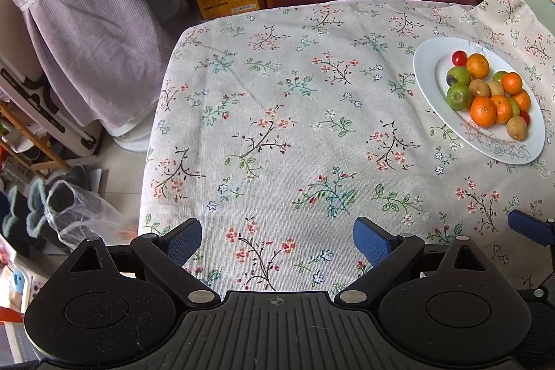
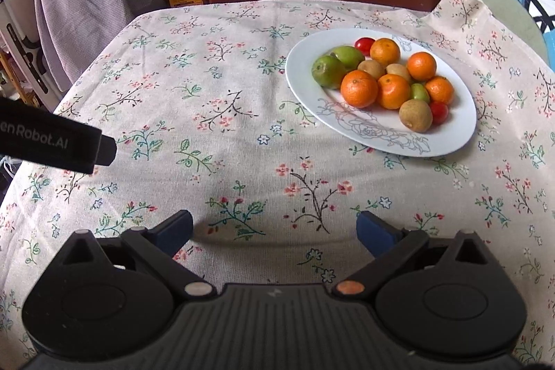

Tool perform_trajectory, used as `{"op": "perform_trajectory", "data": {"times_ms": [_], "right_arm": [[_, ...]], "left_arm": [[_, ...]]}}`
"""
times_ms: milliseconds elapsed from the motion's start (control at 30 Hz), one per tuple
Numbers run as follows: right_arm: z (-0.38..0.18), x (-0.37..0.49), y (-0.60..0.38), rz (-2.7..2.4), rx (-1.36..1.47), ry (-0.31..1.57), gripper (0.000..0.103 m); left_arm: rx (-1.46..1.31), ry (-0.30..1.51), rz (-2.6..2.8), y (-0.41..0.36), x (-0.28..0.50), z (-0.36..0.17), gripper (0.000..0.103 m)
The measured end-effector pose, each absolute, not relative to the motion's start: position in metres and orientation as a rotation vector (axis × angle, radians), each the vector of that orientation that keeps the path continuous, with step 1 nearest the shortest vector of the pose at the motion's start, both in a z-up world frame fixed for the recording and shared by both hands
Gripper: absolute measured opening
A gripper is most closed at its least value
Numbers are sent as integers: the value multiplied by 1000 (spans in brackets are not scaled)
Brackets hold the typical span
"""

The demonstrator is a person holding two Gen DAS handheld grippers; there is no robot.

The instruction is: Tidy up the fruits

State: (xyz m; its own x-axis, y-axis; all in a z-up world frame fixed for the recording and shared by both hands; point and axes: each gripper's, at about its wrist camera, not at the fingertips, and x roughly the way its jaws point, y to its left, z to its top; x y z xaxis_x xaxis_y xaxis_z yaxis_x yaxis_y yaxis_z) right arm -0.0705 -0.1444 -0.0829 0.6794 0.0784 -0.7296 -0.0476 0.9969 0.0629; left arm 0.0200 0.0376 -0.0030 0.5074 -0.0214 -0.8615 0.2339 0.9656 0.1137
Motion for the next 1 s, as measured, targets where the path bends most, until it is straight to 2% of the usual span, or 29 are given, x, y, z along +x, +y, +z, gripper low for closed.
{"op": "perform_trajectory", "data": {"times_ms": [400, 1000], "right_arm": [[-96, -64, -138, 94, 10, 654, 102], [-98, -59, -138, 92, 19, 645, 102]], "left_arm": [[210, 1030, -160, 40, 24, -2, 96], [197, 1035, -170, 39, 29, -8, 96]]}}
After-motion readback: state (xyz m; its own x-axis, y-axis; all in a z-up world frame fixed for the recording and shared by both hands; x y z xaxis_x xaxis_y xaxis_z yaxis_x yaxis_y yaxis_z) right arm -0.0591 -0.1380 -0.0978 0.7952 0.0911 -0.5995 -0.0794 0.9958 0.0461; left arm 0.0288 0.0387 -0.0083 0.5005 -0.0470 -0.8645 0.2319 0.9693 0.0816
